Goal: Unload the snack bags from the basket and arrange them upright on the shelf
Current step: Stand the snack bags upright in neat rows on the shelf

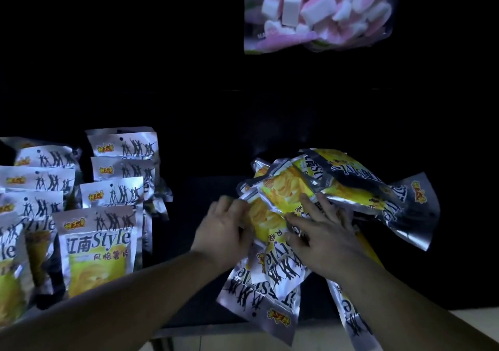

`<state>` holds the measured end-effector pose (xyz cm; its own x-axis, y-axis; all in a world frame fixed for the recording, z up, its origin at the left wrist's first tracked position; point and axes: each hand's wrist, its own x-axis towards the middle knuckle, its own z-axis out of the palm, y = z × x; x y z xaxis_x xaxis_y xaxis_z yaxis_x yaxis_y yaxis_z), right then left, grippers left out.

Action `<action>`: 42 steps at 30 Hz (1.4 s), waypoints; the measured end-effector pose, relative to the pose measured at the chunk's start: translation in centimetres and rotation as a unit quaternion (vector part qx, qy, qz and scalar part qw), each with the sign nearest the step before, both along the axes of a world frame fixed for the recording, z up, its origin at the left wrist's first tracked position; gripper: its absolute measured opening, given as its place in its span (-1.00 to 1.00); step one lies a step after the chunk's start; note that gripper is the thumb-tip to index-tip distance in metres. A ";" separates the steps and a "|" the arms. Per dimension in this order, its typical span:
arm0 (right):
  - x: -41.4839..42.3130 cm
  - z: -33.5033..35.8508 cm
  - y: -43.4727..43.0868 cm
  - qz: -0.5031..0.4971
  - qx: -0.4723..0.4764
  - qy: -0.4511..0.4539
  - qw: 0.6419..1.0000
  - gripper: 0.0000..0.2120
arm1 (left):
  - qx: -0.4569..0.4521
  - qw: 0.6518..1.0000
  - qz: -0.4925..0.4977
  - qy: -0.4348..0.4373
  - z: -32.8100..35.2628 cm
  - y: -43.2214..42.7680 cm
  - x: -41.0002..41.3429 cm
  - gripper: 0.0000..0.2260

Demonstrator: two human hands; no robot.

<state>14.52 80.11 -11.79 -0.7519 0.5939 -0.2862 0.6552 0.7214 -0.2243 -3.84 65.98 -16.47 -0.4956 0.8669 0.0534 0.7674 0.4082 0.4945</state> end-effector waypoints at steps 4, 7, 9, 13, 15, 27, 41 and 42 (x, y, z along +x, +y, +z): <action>0.1 0.3 0.2 -0.030 0.025 0.013 0.999 -0.62 | -0.081 0.992 -0.022 -0.094 -0.6 1.4 -1.5 -0.36; -0.3 0.3 0.5 -0.049 0.031 0.017 0.998 -0.58 | -0.064 0.993 -0.009 -0.094 -1.1 1.4 -1.2 -0.30; -0.5 0.2 0.7 -0.058 0.038 0.016 0.997 -0.58 | -0.088 0.992 0.007 -0.088 -0.7 1.1 -1.3 -0.22; -0.9 -0.2 1.0 -0.056 0.062 -0.003 0.997 -0.57 | -0.128 0.985 -0.009 -0.114 0.1 -0.4 -1.5 -0.15; -1.5 -0.3 1.0 -0.059 0.071 -0.012 0.996 -0.56 | -0.145 0.984 -0.007 -0.101 0.3 -1.9 -2.1 -0.21; -7.5 6.8 -3.3 -0.040 -0.154 0.305 0.939 -0.64 | 0.071 0.896 0.293 -0.325 4.2 -8.1 -4.4 -0.79; -15.2 2.1 -8.0 -0.253 -0.286 0.347 0.856 -0.47 | 0.075 0.910 0.185 -0.363 1.0 -5.8 -2.0 -0.53; -15.9 1.8 -7.4 -0.261 -0.285 0.344 0.855 -0.52 | 0.063 0.917 0.178 -0.350 0.9 -5.8 -2.3 -0.52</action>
<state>-1.34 72.67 -10.01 -0.5332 0.8118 -0.2379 0.4258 0.0145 -0.9047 -6.17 60.19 -15.52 -0.6966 0.6530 -0.2974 0.0728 0.4766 0.8761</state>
